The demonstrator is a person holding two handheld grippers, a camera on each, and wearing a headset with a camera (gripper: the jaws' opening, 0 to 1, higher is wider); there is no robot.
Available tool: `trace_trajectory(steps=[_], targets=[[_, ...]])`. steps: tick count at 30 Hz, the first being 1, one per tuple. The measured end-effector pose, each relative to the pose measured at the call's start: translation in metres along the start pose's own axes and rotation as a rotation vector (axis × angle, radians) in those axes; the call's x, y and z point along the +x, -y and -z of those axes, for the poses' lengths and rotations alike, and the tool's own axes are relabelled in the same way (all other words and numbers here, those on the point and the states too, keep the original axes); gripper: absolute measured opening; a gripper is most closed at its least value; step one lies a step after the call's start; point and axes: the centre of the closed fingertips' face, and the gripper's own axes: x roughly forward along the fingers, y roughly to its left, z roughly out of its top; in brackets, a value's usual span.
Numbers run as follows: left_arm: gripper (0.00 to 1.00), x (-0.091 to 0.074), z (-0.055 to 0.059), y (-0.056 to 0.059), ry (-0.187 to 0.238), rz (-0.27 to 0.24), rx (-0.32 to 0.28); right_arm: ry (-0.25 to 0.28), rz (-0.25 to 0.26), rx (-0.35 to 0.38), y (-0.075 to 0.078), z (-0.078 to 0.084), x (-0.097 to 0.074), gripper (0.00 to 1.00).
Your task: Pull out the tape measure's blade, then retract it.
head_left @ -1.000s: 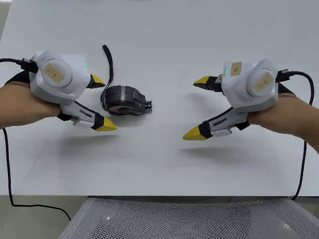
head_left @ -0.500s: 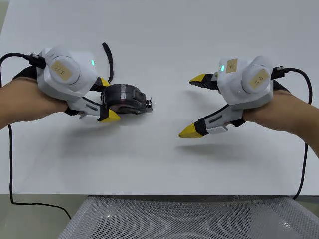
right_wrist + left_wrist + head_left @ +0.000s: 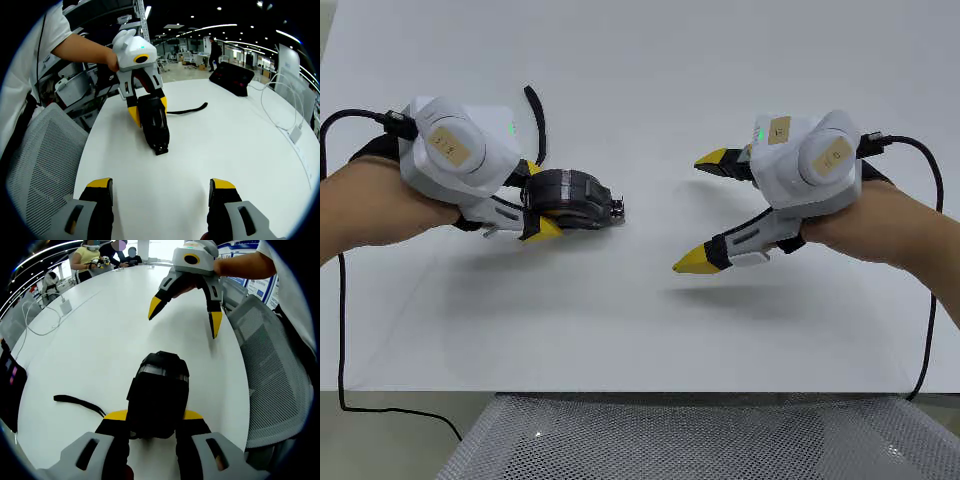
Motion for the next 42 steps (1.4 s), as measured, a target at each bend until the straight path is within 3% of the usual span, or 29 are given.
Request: trace_trajectory(steps=[6, 17, 42], targets=[[0.3, 0.0, 0.002, 0.0, -0.014, -0.002, 0.056, 0.013, 0.005, -0.015, 0.002, -0.004, 0.004, 0.73], [0.29, 0.001, 0.001, -0.001, -0.02, -0.008, 0.095, 0.057, -0.018, -0.06, 0.003, -0.016, 0.026, 0.62], [0.29, 0.001, 0.001, -0.002, -0.036, -0.006, 0.108, 0.104, -0.038, -0.073, 0.001, -0.029, 0.059, 0.35]])
